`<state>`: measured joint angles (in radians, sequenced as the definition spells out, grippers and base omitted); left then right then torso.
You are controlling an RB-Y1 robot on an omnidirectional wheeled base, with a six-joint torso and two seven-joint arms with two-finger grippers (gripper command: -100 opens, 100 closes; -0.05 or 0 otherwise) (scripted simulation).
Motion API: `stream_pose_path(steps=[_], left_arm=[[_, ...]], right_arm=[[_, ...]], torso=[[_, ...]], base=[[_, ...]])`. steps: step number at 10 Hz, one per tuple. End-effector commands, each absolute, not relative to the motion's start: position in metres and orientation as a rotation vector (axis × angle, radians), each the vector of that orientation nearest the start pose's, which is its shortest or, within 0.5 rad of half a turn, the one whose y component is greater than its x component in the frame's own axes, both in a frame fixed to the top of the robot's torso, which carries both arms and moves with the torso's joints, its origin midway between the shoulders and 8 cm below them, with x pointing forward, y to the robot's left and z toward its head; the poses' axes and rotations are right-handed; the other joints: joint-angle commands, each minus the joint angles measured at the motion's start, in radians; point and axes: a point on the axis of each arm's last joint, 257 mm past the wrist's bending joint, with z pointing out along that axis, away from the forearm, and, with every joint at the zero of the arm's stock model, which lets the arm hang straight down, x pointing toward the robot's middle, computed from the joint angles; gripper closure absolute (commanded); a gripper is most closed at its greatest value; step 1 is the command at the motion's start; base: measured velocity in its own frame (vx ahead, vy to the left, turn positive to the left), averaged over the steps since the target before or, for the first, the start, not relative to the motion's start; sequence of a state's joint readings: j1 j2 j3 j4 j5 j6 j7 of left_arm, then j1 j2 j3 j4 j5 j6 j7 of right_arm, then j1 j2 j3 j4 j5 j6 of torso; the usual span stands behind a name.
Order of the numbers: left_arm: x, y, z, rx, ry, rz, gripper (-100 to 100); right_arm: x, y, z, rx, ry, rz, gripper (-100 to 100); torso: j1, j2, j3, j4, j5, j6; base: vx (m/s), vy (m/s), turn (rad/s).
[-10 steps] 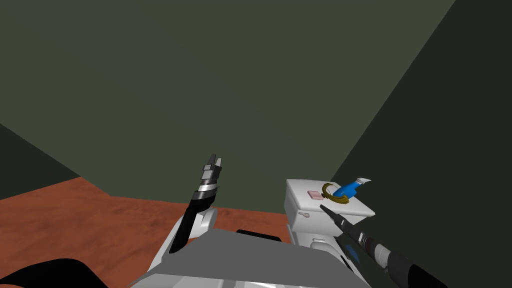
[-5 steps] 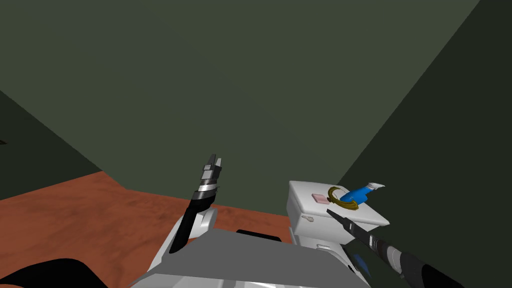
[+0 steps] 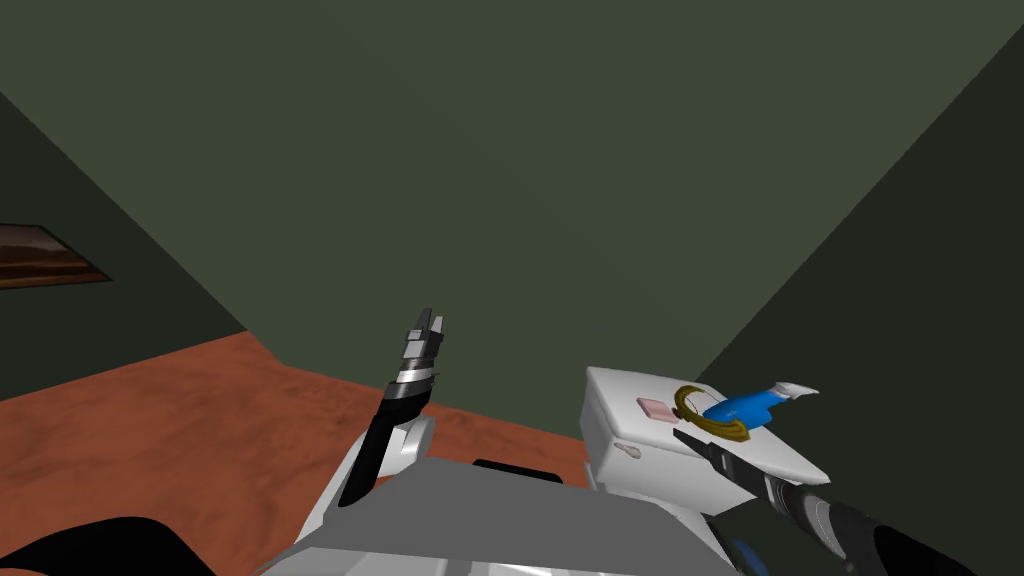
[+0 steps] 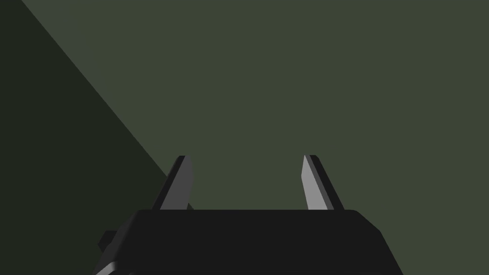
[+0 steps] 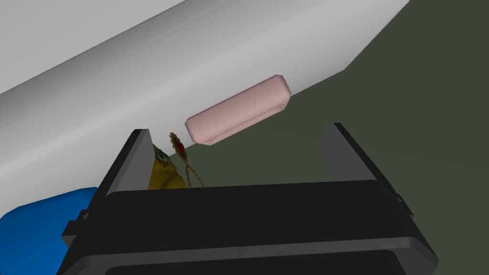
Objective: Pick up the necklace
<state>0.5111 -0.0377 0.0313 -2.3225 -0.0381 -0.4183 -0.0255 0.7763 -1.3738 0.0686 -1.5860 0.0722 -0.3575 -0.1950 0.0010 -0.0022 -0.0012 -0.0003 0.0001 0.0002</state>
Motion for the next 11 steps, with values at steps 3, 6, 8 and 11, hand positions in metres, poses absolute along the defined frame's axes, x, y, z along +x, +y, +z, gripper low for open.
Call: stream_pose_path(steps=[3, 6, 8, 11], left_arm=[[0.346, 0.292, 0.024, -0.688, 0.64, -1.205, 0], [0.346, 0.292, 0.024, -0.688, 0.64, -1.205, 0], [0.346, 0.292, 0.024, -0.688, 0.64, -1.205, 0], [0.346, 0.292, 0.024, -0.689, 0.64, -1.205, 0]], right_arm=[[0.264, -0.579, -0.306, 0.321, 2.379, 0.206, -100], [0.26, -0.61, -0.299, 0.256, 2.431, 0.096, -100], [0.259, -0.626, -0.295, 0.224, 2.453, 0.041, -100], [0.257, -0.636, -0.292, 0.202, 2.468, 0.004, -100]], torso=[[0.0, -0.001, 0.0, 0.0, 0.0, 0.0], [-0.001, -0.002, -0.001, 0.0, 0.0, 0.0], [-0.001, -0.002, -0.001, 0.0, 0.0, 0.0], [-0.001, -0.002, -0.001, 0.0, 0.0, 0.0]], base=[[0.025, 0.016, 0.147], [0.028, 0.015, 0.106], [0.029, 0.015, 0.078], [0.026, 0.017, 0.058]])
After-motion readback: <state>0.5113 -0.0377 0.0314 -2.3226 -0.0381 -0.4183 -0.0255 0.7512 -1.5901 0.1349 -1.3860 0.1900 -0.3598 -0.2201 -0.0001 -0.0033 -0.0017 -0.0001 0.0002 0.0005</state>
